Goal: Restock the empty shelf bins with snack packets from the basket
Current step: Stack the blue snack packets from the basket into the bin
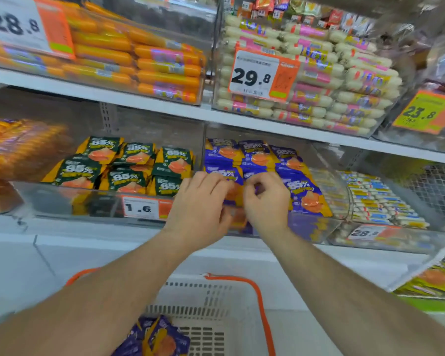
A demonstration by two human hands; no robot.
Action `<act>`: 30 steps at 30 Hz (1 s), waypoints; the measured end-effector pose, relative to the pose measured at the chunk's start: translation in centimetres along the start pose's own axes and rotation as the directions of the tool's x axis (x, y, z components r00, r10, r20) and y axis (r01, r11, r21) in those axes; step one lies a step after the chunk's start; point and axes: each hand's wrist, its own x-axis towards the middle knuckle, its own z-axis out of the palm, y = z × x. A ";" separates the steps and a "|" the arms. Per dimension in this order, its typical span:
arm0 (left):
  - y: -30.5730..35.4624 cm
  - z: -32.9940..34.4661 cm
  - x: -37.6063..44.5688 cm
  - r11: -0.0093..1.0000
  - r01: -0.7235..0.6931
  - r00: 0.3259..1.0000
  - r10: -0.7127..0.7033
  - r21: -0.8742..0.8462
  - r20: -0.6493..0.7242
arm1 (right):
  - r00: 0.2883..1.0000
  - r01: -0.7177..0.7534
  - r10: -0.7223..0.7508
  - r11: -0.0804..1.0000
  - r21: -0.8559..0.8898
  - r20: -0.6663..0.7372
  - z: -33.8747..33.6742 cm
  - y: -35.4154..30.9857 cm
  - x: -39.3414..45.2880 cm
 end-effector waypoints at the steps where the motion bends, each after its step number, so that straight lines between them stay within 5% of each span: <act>1: -0.3 -0.4 -1.6 1.000 0.003 0.999 -0.003 -0.021 0.038 | 1.000 0.017 -0.018 0.998 0.055 0.003 0.5 -0.8 -1.6; 4: -2.0 -1.2 -6.8 0.983 0.153 0.938 -0.110 -0.106 0.328 | 0.994 0.000 -0.020 0.985 0.174 0.112 2.4 -2.3 -6.9; 6: -3.6 -1.3 -10.0 0.958 0.278 0.800 -0.192 -0.068 0.568 | 0.958 -0.097 0.049 0.983 0.158 0.281 4.3 -2.0 -10.8; 8: -5.1 -0.9 -12.8 0.936 0.353 0.644 -0.245 0.003 0.725 | 0.847 -0.219 0.172 0.975 0.037 0.503 6.4 -0.6 -14.8; 11: -6.5 -0.2 -14.7 0.891 0.452 0.459 -0.278 0.047 0.844 | 0.511 -0.368 0.425 0.894 -0.256 0.748 8.9 2.3 -20.7; 16: -7.9 1.8 -16.0 0.892 0.437 0.234 -0.237 0.115 0.943 | -0.082 -0.359 0.579 0.742 -0.566 0.811 10.9 5.0 -29.8; 20: -8.6 3.4 -17.6 0.888 0.438 0.118 -0.211 0.140 0.970 | -0.315 -0.177 0.543 0.772 -0.611 0.778 11.7 5.8 -35.1; 24: -8.6 4.1 -17.9 0.892 0.428 0.107 -0.207 0.143 0.972 | -0.320 -0.303 0.500 0.751 -0.587 0.804 11.4 5.7 -37.9; 30: -8.0 4.4 -17.1 0.880 0.452 0.102 -0.213 0.146 0.972 | -0.106 -0.153 0.579 0.794 -0.588 0.809 10.9 5.6 -38.5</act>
